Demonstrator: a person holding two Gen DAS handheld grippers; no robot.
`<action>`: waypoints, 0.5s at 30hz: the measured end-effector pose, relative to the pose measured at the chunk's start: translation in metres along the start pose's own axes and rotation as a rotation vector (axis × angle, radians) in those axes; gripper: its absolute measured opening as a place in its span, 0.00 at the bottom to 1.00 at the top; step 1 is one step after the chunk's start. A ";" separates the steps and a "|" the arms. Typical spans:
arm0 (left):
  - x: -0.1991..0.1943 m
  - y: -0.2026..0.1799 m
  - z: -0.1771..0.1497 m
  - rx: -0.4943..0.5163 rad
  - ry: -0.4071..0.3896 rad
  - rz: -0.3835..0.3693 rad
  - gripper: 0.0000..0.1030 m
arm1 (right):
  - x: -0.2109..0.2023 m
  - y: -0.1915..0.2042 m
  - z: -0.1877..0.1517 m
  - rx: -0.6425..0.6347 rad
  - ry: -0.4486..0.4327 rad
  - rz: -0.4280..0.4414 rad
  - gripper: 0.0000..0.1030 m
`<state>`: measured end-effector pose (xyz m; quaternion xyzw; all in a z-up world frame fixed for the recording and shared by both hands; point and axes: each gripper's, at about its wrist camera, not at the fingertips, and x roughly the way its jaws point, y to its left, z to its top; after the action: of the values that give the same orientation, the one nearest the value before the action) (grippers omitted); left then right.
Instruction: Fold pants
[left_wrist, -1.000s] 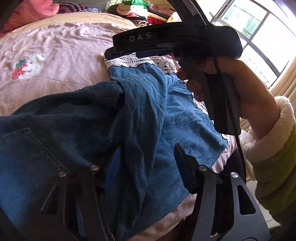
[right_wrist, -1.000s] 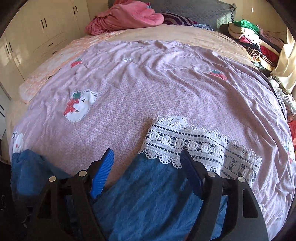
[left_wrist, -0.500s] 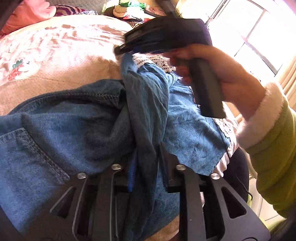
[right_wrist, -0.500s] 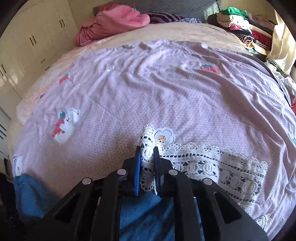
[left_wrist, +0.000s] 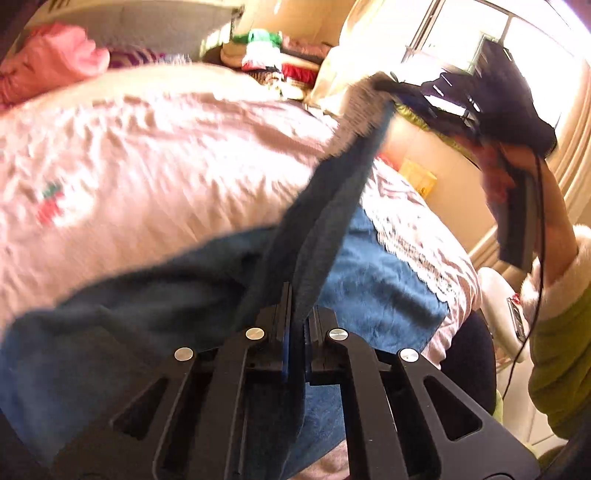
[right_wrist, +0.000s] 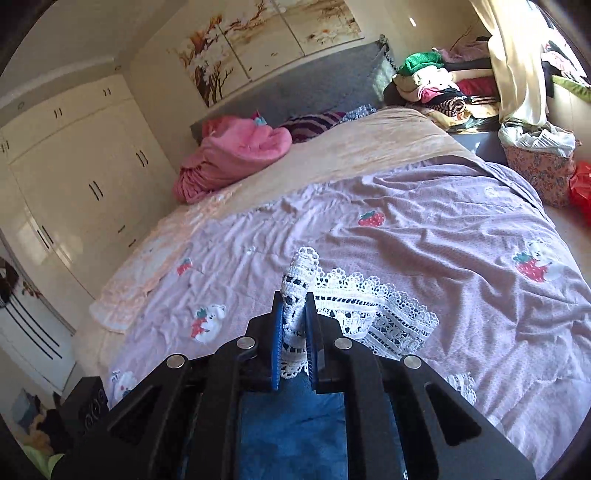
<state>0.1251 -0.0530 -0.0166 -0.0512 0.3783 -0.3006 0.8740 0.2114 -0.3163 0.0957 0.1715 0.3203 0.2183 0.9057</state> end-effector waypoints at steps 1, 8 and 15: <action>-0.007 -0.001 0.003 0.011 -0.014 0.010 0.00 | -0.017 -0.004 -0.008 0.020 -0.020 0.002 0.09; -0.011 -0.016 -0.015 0.153 0.036 0.014 0.00 | -0.072 -0.049 -0.100 0.161 0.027 -0.072 0.09; 0.010 -0.039 -0.050 0.220 0.111 -0.001 0.00 | -0.084 -0.082 -0.175 0.292 0.103 -0.141 0.09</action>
<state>0.0768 -0.0837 -0.0454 0.0614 0.3907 -0.3429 0.8521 0.0618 -0.3982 -0.0275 0.2668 0.4060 0.1137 0.8666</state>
